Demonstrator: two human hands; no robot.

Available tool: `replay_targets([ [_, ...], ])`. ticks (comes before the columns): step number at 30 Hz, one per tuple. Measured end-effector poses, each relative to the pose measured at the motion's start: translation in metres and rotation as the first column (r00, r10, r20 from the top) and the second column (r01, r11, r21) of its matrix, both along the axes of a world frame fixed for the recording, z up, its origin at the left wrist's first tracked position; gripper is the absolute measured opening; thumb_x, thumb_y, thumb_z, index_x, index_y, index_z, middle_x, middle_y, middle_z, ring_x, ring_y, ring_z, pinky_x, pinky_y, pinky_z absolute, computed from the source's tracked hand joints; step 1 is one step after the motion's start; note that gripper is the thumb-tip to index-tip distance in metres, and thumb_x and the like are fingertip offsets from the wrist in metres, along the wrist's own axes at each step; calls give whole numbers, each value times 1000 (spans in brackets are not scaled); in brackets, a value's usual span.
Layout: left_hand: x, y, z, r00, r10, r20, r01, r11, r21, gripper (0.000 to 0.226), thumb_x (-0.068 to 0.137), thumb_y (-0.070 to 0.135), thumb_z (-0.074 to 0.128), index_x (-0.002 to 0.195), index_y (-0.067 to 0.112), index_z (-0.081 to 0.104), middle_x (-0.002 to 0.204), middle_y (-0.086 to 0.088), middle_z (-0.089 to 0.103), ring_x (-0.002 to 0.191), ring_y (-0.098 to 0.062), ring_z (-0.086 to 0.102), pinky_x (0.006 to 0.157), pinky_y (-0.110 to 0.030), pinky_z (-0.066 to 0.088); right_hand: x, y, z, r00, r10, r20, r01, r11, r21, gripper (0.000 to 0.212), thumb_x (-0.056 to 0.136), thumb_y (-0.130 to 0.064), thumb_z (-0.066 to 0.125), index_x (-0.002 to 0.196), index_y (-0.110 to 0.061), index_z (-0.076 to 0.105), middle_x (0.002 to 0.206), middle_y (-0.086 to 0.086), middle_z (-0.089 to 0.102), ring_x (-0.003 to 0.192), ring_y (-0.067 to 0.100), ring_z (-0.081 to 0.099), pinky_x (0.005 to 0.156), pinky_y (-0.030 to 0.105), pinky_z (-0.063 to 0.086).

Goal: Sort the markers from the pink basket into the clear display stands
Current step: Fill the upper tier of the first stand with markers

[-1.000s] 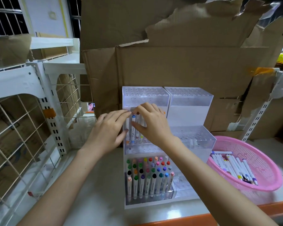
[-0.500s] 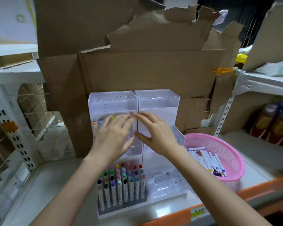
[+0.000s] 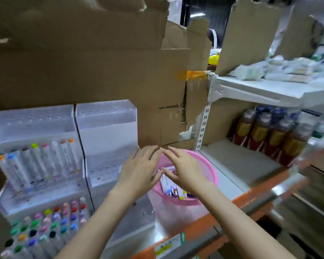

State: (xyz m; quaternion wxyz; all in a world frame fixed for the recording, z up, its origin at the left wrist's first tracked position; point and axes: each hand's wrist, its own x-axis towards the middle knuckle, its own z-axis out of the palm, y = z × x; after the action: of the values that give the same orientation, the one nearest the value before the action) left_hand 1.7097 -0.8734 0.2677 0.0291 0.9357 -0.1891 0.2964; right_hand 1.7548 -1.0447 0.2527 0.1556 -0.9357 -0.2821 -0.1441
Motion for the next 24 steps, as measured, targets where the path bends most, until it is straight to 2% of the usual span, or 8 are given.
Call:
replay_targets([
  [3,17,-29,-17,999,-46,7,46,999,6,48,75,42,65,116,17,59,112,-1,63,103,-19,58,94,-31,37,13,-31,-16,994,-21,-105,23,1000,16,55,93,-39,52,144,-26,38,140,1,47,125,25,46,96,37,43],
  [5,27,-44,-30,998,-47,-45,47,999,12,50,70,39,72,113,17,59,109,-1,64,100,-21,61,91,-30,33,21,-47,-27,983,-59,-172,55,998,-29,54,95,-37,50,146,-28,35,144,0,43,128,23,43,97,35,41],
  [8,43,-62,-49,982,9,-190,3,998,65,49,68,39,75,108,14,63,105,-4,63,98,-26,63,89,-36,45,35,-65,-45,962,-102,-254,76,991,-110,52,95,-36,50,145,-27,36,142,2,44,128,24,44,97,34,41],
  [11,55,-74,-62,884,154,-442,-130,988,84,44,86,40,59,121,14,54,119,-5,55,112,-26,53,92,-37,44,48,-75,-57,936,-130,-328,86,986,-143,48,94,-28,51,141,-21,42,132,6,50,121,27,49,91,34,42],
  [14,65,-83,-76,767,281,-577,-253,959,130,33,92,28,50,120,10,53,121,-9,54,110,-26,52,88,-35,42,60,-73,-63,916,-133,-377,94,988,-120,43,93,-22,52,135,-15,48,122,12,55,111,29,54,87,36,44],
  [19,77,-86,-88,669,366,-647,-399,911,103,28,89,9,49,116,8,57,116,-13,58,104,-28,58,82,-36,47,70,-54,-64,889,-3,-458,-38,996,-80,36,88,-23,63,122,-12,59,109,10,66,101,25,59,79,32,42],
  [21,80,-86,-91,667,360,-653,-436,898,50,30,88,3,45,115,9,55,114,-13,57,101,-27,59,79,-36,47,72,-50,-67,883,7,-469,-54,995,-87,29,84,-18,65,111,-6,62,103,12,67,98,27,60,77,34,43],
  [24,79,-83,-97,699,319,-641,-472,878,-78,23,91,5,35,85,18,54,87,-5,57,73,-12,53,61,-29,39,75,-48,-73,876,-6,-483,-13,999,-36,23,80,-10,64,103,-6,64,100,12,67,94,27,62,76,34,47],
])
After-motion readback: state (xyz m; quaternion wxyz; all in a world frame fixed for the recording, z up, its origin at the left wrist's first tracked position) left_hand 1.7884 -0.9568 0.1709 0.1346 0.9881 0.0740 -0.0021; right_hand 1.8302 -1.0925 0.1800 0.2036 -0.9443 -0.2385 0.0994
